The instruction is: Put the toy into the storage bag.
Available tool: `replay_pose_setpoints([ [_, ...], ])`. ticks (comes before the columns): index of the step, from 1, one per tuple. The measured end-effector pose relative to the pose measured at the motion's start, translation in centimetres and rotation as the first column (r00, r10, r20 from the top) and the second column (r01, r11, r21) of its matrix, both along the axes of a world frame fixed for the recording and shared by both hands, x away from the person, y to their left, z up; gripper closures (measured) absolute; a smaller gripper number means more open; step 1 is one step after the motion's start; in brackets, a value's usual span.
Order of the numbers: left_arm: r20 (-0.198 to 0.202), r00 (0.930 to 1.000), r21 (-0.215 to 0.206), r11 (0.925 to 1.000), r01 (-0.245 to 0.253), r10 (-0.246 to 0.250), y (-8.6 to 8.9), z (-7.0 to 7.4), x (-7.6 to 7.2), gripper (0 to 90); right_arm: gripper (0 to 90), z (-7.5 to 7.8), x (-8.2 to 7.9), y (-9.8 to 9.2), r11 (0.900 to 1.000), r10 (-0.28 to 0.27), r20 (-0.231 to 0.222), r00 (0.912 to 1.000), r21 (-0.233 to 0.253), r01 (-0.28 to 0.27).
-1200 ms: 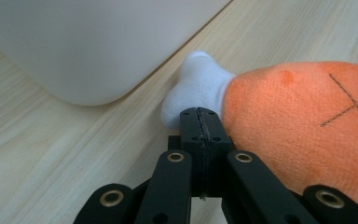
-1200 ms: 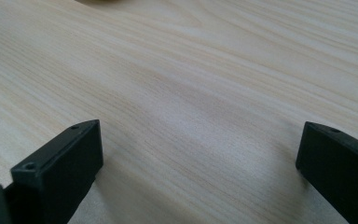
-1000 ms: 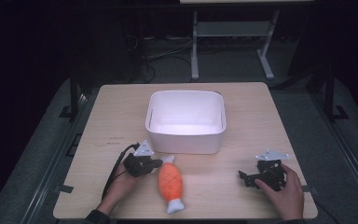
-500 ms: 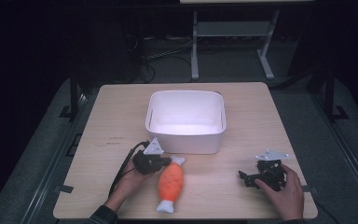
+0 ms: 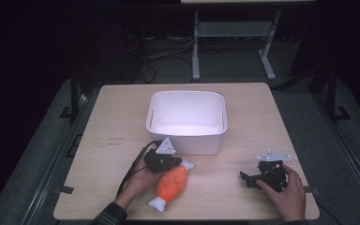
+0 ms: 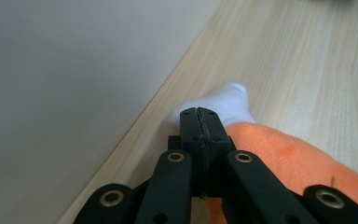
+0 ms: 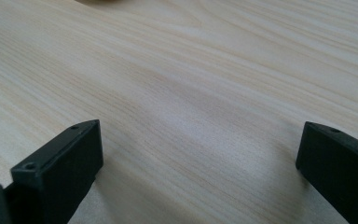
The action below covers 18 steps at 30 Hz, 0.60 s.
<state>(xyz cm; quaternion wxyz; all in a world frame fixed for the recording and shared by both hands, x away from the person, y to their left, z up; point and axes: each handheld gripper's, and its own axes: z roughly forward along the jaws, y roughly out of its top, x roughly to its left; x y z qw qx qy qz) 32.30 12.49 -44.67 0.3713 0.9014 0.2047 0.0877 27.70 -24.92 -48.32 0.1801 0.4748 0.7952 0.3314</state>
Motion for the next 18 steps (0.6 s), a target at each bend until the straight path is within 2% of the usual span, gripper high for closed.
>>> replay_pose_setpoints([
  [10,-0.003,0.9983,0.014,0.9983,0.057,-0.057,-2.1,0.2,-0.1,89.7,0.0,0.0,0.0,0.0,1.0,0.0,0.0,1.0,0.0,0.0],
  [18,0.0,0.9904,0.045,0.9894,0.138,-0.138,-3.8,0.5,-1.1,89.8,0.0,0.0,0.0,0.0,1.0,0.0,0.0,1.0,0.0,0.0],
])
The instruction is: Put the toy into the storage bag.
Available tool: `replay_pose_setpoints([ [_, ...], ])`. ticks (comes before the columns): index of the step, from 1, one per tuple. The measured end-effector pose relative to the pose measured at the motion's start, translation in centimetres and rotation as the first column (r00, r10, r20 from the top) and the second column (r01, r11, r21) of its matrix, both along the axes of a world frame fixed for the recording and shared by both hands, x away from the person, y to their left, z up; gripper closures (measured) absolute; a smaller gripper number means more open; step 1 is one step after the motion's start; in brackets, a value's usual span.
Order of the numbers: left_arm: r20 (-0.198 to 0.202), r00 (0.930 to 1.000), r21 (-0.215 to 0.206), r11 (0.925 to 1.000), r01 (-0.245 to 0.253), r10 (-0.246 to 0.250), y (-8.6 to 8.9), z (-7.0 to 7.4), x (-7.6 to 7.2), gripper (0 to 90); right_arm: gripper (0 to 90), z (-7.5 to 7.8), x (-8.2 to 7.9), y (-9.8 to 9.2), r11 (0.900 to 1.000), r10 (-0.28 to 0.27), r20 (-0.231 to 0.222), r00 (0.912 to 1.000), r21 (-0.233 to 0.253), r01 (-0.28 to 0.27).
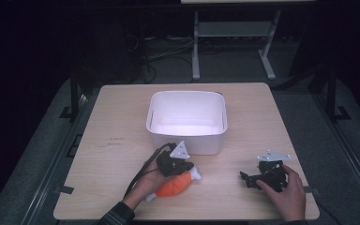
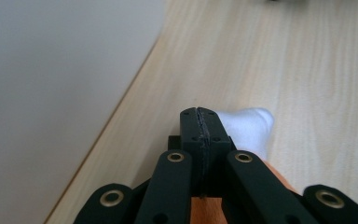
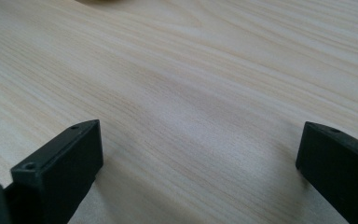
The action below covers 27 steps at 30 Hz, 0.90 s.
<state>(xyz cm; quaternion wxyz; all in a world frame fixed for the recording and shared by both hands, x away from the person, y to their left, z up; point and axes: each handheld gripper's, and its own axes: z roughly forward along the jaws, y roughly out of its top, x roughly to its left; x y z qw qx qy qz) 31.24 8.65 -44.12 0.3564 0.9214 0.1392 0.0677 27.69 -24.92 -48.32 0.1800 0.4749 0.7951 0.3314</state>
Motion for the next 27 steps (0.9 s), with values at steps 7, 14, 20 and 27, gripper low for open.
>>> replay_pose_setpoints([
  [7,-0.004,0.9999,0.006,0.9999,0.016,-0.016,-0.1,0.3,-0.2,89.8,0.0,0.0,0.0,0.0,1.0,0.0,0.0,1.0,0.0,0.0],
  [14,-0.042,0.999,-0.016,0.9997,-0.017,0.016,1.0,1.1,-0.2,86.7,0.0,0.0,0.0,0.0,1.0,0.0,0.0,1.0,0.0,0.0],
  [20,-0.077,0.9961,-0.046,0.9978,-0.048,0.044,2.2,1.9,-0.2,75.4,0.0,0.0,0.0,0.0,1.0,0.0,0.0,1.0,0.0,0.0],
  [27,-0.149,0.987,-0.052,0.9962,-0.07,0.062,3.6,2.6,-0.2,55.6,0.0,0.0,0.0,0.0,1.0,0.0,0.0,1.0,0.0,0.0],
])
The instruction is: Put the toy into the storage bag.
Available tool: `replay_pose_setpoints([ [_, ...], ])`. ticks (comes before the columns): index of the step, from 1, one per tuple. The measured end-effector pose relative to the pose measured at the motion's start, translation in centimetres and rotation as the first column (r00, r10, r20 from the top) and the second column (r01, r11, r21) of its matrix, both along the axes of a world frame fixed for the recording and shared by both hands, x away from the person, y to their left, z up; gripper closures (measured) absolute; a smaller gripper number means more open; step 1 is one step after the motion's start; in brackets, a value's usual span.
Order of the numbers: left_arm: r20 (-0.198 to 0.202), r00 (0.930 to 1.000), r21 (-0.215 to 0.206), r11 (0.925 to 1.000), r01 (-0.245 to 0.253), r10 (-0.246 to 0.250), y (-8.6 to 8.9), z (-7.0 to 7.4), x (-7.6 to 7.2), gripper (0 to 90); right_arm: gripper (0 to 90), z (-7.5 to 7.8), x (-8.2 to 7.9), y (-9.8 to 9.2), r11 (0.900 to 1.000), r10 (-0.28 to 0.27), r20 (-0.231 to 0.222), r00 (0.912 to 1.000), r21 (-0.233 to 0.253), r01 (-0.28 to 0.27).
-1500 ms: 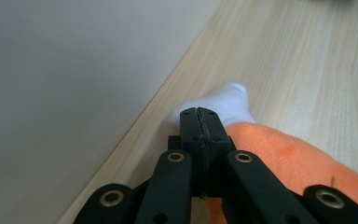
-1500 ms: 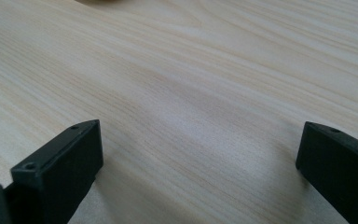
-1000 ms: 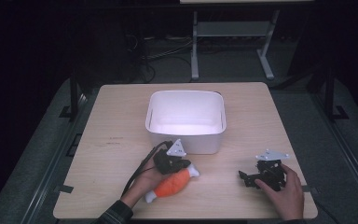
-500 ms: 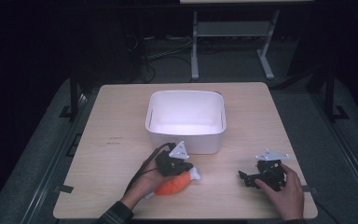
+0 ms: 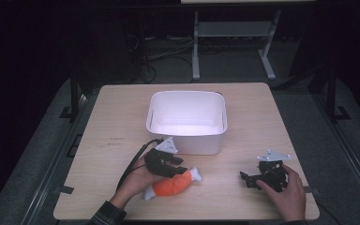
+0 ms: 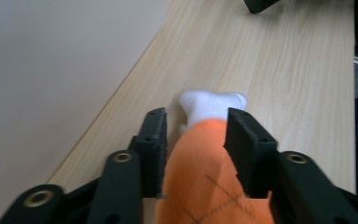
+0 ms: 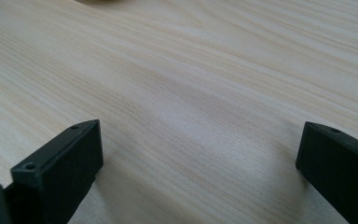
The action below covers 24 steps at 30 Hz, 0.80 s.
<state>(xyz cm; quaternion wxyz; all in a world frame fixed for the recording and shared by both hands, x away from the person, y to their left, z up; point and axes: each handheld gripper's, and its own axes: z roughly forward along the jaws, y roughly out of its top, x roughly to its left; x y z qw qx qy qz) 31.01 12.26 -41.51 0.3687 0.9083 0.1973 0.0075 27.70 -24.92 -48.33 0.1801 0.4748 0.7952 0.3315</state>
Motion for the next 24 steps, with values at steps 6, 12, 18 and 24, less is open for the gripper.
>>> replay_pose_setpoints([
  [6,-0.023,0.9996,0.005,0.9999,-0.015,0.015,1.0,0.2,-0.6,35.4,0.0,0.0,0.0,0.0,1.0,0.0,0.0,1.0,0.0,0.0],
  [12,-0.041,0.9991,0.018,0.9998,-0.009,0.01,1.5,-0.1,-1.4,15.1,0.0,0.0,0.0,0.0,1.0,0.0,0.0,1.0,0.0,0.0],
  [18,-0.023,0.9997,0.051,0.9987,0.005,-0.004,2.0,-0.6,-2.3,12.8,0.0,0.0,0.0,0.0,1.0,0.0,0.0,1.0,0.0,0.0],
  [24,-0.016,0.9999,0.065,0.9979,0.008,-0.007,1.8,-0.9,-2.3,12.8,0.0,0.0,0.0,0.0,1.0,0.0,0.0,1.0,0.0,0.0],
])
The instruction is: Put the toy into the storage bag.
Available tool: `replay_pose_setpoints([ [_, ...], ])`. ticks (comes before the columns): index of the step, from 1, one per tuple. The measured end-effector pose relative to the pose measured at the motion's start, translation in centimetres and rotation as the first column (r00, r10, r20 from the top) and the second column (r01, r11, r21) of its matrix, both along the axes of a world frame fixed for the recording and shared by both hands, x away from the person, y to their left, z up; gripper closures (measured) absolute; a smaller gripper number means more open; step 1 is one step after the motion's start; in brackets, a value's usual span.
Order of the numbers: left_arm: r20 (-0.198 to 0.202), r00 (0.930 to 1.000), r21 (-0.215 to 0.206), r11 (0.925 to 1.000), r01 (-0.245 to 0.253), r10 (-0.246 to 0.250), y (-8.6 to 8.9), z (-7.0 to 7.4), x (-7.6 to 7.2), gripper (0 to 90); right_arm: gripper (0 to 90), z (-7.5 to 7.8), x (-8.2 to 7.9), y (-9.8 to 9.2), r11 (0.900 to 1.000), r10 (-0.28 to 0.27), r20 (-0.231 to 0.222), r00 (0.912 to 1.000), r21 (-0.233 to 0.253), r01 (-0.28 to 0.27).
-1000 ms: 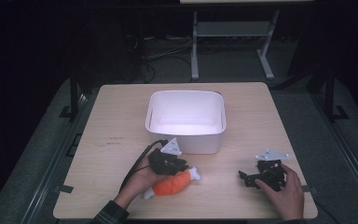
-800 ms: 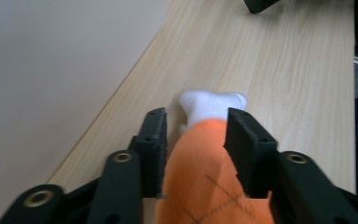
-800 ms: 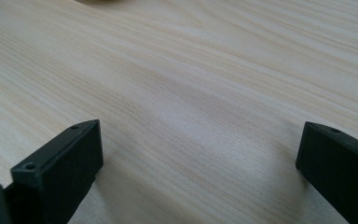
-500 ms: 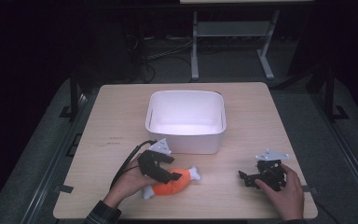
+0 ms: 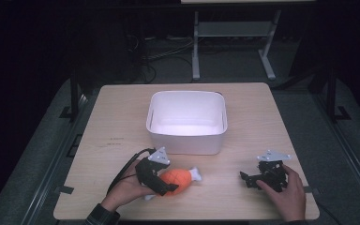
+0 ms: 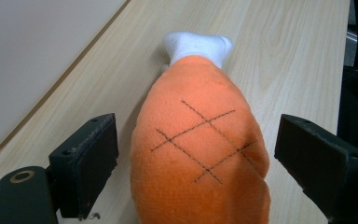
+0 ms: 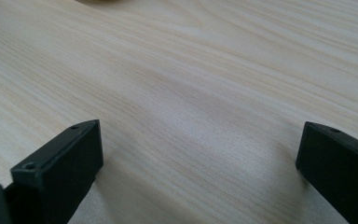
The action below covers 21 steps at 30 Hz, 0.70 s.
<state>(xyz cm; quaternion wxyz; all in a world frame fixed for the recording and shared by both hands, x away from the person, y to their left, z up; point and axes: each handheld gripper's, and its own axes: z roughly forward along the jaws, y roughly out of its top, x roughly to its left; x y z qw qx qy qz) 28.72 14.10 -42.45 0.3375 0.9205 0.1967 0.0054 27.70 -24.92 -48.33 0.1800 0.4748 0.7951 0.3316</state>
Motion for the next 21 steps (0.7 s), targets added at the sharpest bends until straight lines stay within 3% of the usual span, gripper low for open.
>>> replay_pose_setpoints([
  [8,-0.004,0.9999,-0.003,1.0,0.009,-0.009,-0.2,-0.7,0.2,12.7,0.0,0.0,0.0,0.0,1.0,0.0,0.0,1.0,0.0,0.0],
  [15,-0.028,0.9987,0.022,0.9988,0.043,-0.042,-0.8,-1.5,0.1,12.7,0.0,0.0,0.0,0.0,1.0,0.0,0.0,1.0,0.0,0.0],
  [21,-0.025,0.9963,0.087,0.9926,0.084,-0.083,-1.6,-2.2,-0.3,12.7,0.0,0.0,0.0,0.0,1.0,0.0,0.0,1.0,0.0,0.0],
])
